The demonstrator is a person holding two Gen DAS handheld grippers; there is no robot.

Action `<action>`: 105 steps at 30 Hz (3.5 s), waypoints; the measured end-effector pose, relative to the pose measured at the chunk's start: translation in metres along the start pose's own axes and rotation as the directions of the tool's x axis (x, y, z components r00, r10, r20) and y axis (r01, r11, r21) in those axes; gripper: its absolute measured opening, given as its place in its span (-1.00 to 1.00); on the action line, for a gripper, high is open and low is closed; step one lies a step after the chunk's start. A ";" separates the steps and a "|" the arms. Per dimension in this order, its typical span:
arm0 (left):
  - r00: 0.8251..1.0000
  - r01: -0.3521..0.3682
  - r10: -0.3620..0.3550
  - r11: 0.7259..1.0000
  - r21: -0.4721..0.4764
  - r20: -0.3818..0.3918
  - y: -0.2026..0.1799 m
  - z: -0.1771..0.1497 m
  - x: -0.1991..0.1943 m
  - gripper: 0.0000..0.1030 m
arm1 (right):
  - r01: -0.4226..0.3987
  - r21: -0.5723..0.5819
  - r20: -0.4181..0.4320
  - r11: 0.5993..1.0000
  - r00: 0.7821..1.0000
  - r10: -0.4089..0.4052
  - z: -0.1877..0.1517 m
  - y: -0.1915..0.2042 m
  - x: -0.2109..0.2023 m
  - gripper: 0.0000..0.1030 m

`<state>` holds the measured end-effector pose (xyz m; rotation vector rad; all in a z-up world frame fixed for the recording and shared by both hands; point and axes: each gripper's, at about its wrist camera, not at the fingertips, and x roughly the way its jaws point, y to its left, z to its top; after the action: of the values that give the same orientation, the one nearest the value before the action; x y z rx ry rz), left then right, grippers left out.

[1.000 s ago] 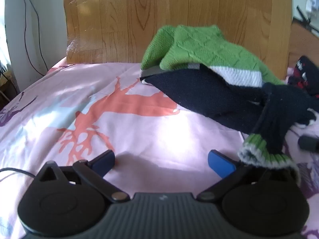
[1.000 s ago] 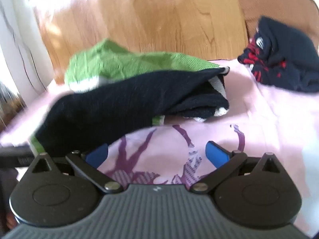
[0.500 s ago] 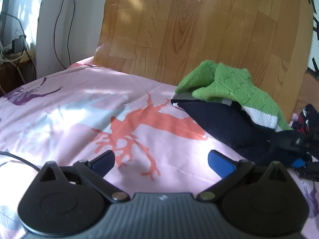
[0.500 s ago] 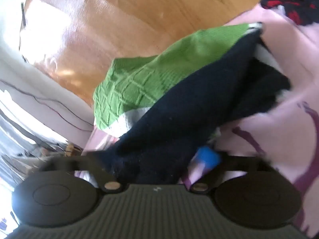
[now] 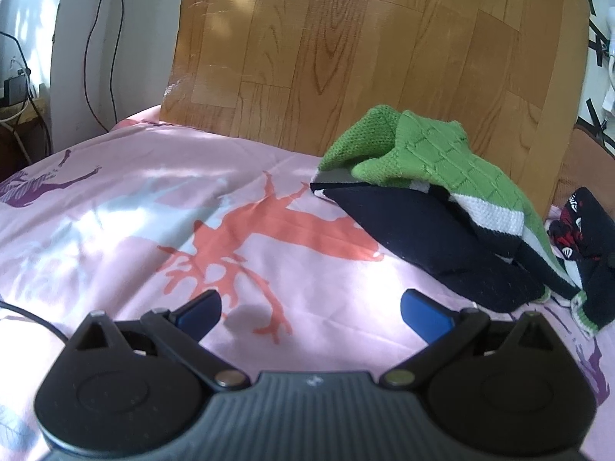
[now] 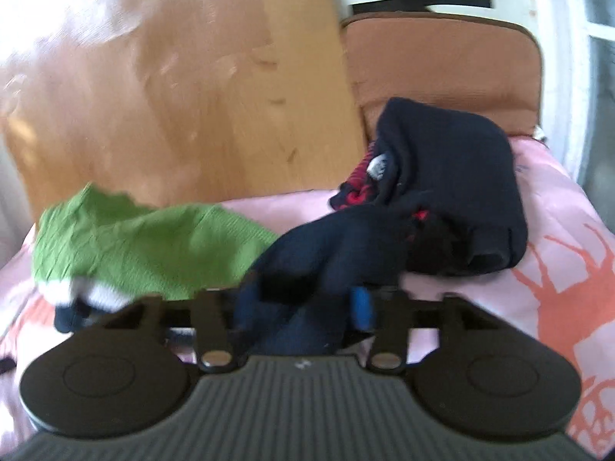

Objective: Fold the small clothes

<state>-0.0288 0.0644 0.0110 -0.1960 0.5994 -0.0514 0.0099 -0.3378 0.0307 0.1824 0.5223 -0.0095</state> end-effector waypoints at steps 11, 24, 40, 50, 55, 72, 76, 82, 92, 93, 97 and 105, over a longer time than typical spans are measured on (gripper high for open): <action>0.942 0.265 -0.289 0.953 -0.150 -0.171 -0.022 0.048 0.075 0.85 | -0.217 -0.279 0.041 0.935 0.971 0.237 -0.018 0.095 -0.008 0.27; 0.982 0.131 -0.107 0.979 -0.155 0.157 0.057 0.074 -0.024 -0.84 | -0.171 -0.310 0.007 0.935 0.983 0.181 -0.028 0.084 0.013 0.48; 0.992 -0.021 0.017 0.999 0.037 0.122 0.044 0.096 -0.022 0.11 | -0.059 -0.332 0.024 0.941 0.997 0.071 -0.026 0.028 -0.015 0.65; 0.973 0.210 -0.201 0.975 0.077 -0.114 0.045 0.127 0.085 0.71 | -0.131 -0.204 0.109 0.970 0.982 0.156 0.053 -0.002 -0.016 0.66; 0.918 0.368 -0.328 0.914 0.169 -0.225 0.030 0.120 0.103 0.81 | -0.374 -0.240 -0.065 0.896 0.927 0.369 0.094 0.036 0.068 0.73; 0.826 0.563 -0.547 0.810 0.163 -0.135 0.030 0.098 0.034 -0.96 | -0.608 -0.234 -0.261 0.758 0.791 0.554 0.081 0.065 0.131 -0.65; 0.848 0.529 -0.516 0.815 0.238 -0.120 0.026 0.095 0.007 -0.83 | -0.662 -0.247 -0.228 0.708 0.750 0.621 0.055 0.057 0.064 -0.66; 0.917 0.399 -0.373 0.871 0.287 -0.143 0.023 0.116 0.035 0.02 | -0.657 -0.114 -0.285 0.745 0.740 0.609 -0.010 0.034 0.024 -0.66; 0.857 0.509 -0.475 0.722 0.468 -0.200 -0.038 0.105 0.042 0.99 | -0.551 -0.042 -0.280 0.834 0.807 0.520 -0.035 0.031 0.028 -0.64; 0.858 0.509 -0.467 0.725 0.465 -0.211 -0.040 0.107 0.050 0.99 | -0.549 -0.040 -0.286 0.835 0.807 0.517 -0.037 0.032 0.029 -0.64; 0.866 0.499 -0.419 0.752 0.430 -0.272 -0.031 0.118 0.095 0.99 | -0.544 -0.035 -0.289 0.839 0.809 0.512 -0.037 0.027 0.031 -0.61; 0.714 0.666 -0.531 0.717 0.209 -0.456 -0.002 0.104 0.146 0.10 | -0.521 0.034 -0.269 0.853 0.817 0.510 -0.041 0.025 0.029 -0.59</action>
<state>0.1504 0.0647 0.0142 -0.0145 0.8677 -0.8688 0.0162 -0.3050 -0.0150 0.2839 0.7316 0.5686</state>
